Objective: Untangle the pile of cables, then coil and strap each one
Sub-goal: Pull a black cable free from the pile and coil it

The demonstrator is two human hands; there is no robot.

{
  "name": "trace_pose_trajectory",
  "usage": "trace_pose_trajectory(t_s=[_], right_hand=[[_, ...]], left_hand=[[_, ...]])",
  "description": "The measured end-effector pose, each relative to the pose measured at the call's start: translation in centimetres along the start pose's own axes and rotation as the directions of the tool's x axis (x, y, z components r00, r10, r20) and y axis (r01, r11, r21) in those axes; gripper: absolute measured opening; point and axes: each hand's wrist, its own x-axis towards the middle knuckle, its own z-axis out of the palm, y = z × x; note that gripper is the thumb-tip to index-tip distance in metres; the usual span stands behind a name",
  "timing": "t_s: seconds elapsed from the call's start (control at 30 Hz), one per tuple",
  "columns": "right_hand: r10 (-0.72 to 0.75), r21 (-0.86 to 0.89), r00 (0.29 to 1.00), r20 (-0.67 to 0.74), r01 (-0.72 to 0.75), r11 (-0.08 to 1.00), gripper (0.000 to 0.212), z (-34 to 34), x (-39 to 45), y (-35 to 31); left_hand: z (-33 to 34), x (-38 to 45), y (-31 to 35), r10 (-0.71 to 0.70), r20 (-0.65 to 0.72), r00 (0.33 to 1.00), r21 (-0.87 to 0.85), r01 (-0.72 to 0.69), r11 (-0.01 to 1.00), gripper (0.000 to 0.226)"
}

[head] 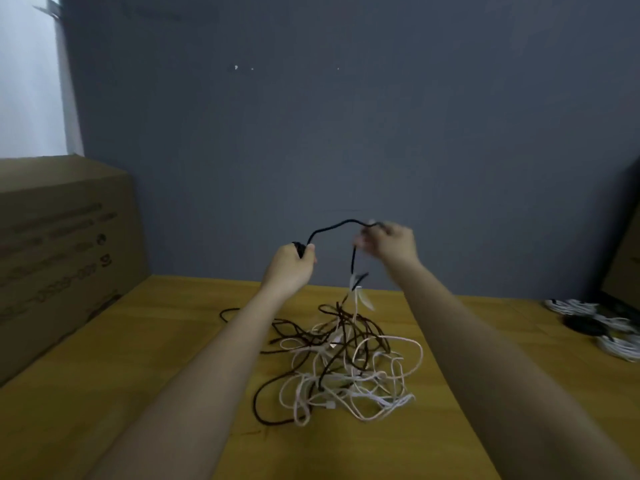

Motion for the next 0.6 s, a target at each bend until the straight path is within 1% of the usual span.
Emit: trace_pose_trajectory(t_s=[0.03, 0.07, 0.1, 0.13, 0.17, 0.2, 0.23, 0.27, 0.3, 0.33, 0.37, 0.4, 0.43, 0.47, 0.5, 0.53, 0.57, 0.6], right_hand=[[-0.024, 0.322, 0.996, -0.08, 0.049, 0.946, 0.019, 0.0, 0.2, -1.6], [-0.057, 0.562, 0.992, -0.112, 0.11, 0.82, 0.018, 0.1, 0.7, -2.8], [-0.094, 0.672, 0.99, -0.103, 0.139, 0.728, 0.017, 0.3, 0.7, -3.9], [-0.114, 0.674, 0.99, -0.086, 0.142, 0.725, 0.017, 0.4, 1.0, -3.8], [-0.089, 0.49, 0.993, -0.071, 0.113, 0.864, 0.018, 0.3, 0.8, -3.3], [-0.056, 0.151, 0.998, -0.01, 0.057, 0.987, 0.022, 0.0, 0.4, -2.3], [0.015, -0.245, 0.996, 0.087, 0.007, 0.97, 0.022, -0.3, -0.1, -0.8], [0.09, -0.525, 0.986, 0.14, -0.003, 0.851, 0.021, -0.6, -0.3, 0.4], [0.133, -0.582, 0.982, 0.136, -0.03, 0.813, 0.02, -0.7, -0.6, 0.4], [0.088, -0.448, 0.992, 0.088, -0.039, 0.893, 0.02, -0.6, -0.6, -0.3], [-0.016, -0.194, 1.0, -0.003, 0.015, 0.981, 0.019, -0.6, -0.2, -1.6], [-0.128, 0.076, 0.985, -0.114, 0.137, 0.988, 0.017, -0.6, 0.5, -3.3], [-0.207, 0.305, 0.958, -0.196, 0.26, 0.916, 0.016, -0.4, 1.1, -5.3], [-0.234, 0.495, 0.943, -0.238, 0.325, 0.806, 0.017, 0.0, 1.6, -7.5], [-0.259, 0.563, 0.933, -0.251, 0.358, 0.745, 0.018, 0.3, 1.8, -8.8], [-0.278, 0.536, 0.922, -0.27, 0.384, 0.752, 0.022, 0.3, 2.0, -9.1], [-0.308, 0.368, 0.914, -0.265, 0.391, 0.844, 0.026, 0.0, 2.2, -8.2], [-0.334, 0.06, 0.924, -0.187, 0.35, 0.935, 0.031, -0.4, 2.2, -6.5]], left_hand=[[-0.2, 0.0, 0.1, 0.015, 0.001, 1.0, 0.002, -0.015, 1.0, 0.041], [-0.3, 0.0, 0.6, 0.039, 0.0, 0.999, 0.002, -0.039, 0.999, 0.042], [-0.3, 0.0, 1.1, 0.066, -0.007, 0.998, -0.001, -0.066, 0.998, 0.043], [-0.3, 0.1, 1.7, 0.087, -0.024, 0.996, -0.013, -0.087, 0.996, 0.045], [-0.4, 0.3, 2.2, 0.09, -0.047, 0.995, -0.029, -0.091, 0.995, 0.045], [-0.5, 0.5, 2.4, 0.078, -0.069, 0.995, -0.043, -0.081, 0.996, 0.045], [-0.7, 0.6, 2.4, 0.057, -0.083, 0.995, -0.048, -0.061, 0.997, 0.044], [-1.0, 0.6, 2.3, 0.039, -0.087, 0.995, -0.041, -0.042, 0.998, 0.043], [-1.2, 0.6, 2.1, 0.026, -0.084, 0.996, -0.026, -0.028, 0.999, 0.042], [-1.5, 0.5, 2.0, 0.024, -0.08, 0.996, -0.013, -0.025, 1.0, 0.041], [-1.8, 0.5, 2.1, 0.032, -0.084, 0.996, -0.01, -0.033, 0.999, 0.04], [-2.0, 0.6, 2.4, 0.055, -0.092, 0.994, -0.017, -0.057, 0.998, 0.04], [-2.2, 0.8, 3.0, 0.086, -0.095, 0.992, -0.023, -0.089, 0.996, 0.04], [-2.3, 1.0, 3.7, 0.117, -0.098, 0.988, -0.028, -0.12, 0.992, 0.039], [-2.5, 1.2, 4.4, 0.142, -0.106, 0.984, -0.033, -0.146, 0.989, 0.039], [-2.6, 1.5, 5.0, 0.159, -0.121, 0.98, -0.042, -0.165, 0.985, 0.039], [-2.7, 1.7, 5.2, 0.161, -0.133, 0.978, -0.047, -0.168, 0.985, 0.039], [-3.0, 1.9, 5.1, 0.151, -0.137, 0.979, -0.041, -0.157, 0.987, 0.04]])
